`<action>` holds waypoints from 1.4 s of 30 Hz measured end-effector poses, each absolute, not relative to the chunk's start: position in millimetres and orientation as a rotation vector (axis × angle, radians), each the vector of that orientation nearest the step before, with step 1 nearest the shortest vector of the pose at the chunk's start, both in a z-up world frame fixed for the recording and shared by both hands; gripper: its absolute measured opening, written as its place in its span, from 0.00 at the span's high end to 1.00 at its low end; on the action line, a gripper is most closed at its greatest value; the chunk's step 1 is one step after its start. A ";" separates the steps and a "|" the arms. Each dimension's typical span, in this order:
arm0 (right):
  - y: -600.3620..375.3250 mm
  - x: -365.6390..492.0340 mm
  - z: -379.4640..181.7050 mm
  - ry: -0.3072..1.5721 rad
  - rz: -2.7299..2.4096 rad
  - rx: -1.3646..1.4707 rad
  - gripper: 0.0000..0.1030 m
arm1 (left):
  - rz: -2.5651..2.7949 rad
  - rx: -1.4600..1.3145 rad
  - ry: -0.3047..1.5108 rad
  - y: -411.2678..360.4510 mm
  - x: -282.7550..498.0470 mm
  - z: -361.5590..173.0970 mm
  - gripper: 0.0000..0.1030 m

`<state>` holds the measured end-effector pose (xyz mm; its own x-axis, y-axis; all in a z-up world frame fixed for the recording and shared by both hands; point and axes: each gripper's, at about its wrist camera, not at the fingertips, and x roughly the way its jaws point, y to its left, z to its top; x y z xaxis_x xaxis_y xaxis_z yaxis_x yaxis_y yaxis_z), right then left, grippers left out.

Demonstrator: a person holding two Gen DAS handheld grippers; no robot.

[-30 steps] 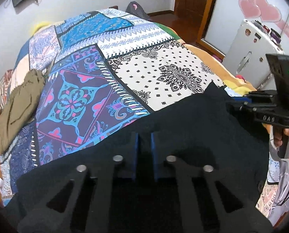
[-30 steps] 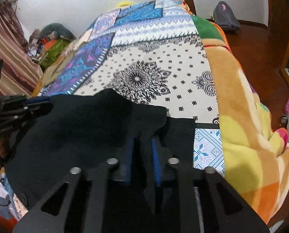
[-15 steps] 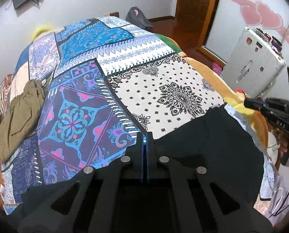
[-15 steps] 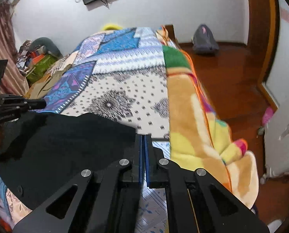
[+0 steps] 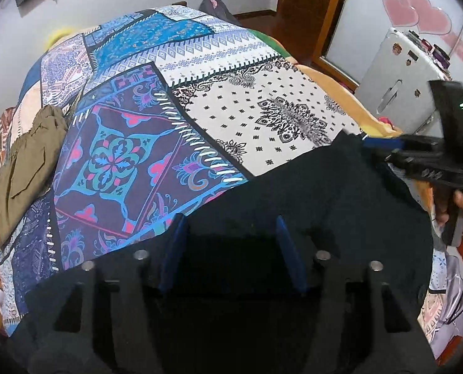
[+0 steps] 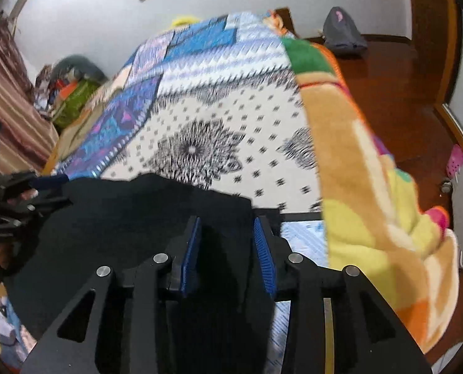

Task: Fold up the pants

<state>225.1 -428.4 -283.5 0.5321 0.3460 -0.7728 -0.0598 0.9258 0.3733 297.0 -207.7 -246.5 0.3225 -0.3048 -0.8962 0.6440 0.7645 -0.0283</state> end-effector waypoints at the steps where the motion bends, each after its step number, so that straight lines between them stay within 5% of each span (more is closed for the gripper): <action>1: -425.6 228.0 -288.0 0.995 0.249 0.320 0.68 | -0.644 0.372 1.070 -208.9 295.9 -246.1 0.58; 3: -423.6 230.0 -290.2 0.982 0.258 0.321 0.65 | -0.660 0.390 1.054 -211.9 291.8 -244.8 0.80; 5: -421.3 233.0 -291.6 0.989 0.272 0.310 0.73 | -0.674 0.408 1.044 -215.5 289.1 -245.0 0.89; 14: -416.2 222.2 -278.1 0.914 0.286 0.269 0.91 | -0.642 0.433 1.029 -219.4 288.6 -240.9 1.00; 23: -428.1 197.3 -244.2 0.789 0.200 0.231 0.92 | -0.592 0.392 0.954 -222.0 287.3 -213.7 1.00; 35: -450.4 193.3 -260.9 0.895 0.050 0.201 0.86 | -0.528 0.419 0.990 -227.0 292.8 -223.9 0.99; 42: -460.8 154.3 -240.0 0.915 0.098 0.258 0.76 | -0.533 0.350 0.994 -201.7 263.1 -202.5 0.82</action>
<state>154.3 -460.8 -240.0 0.6077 0.1927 -0.7704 0.0256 0.9648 0.2616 263.1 -201.7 -202.5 0.4348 -0.2627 -0.8613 0.5717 0.8196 0.0387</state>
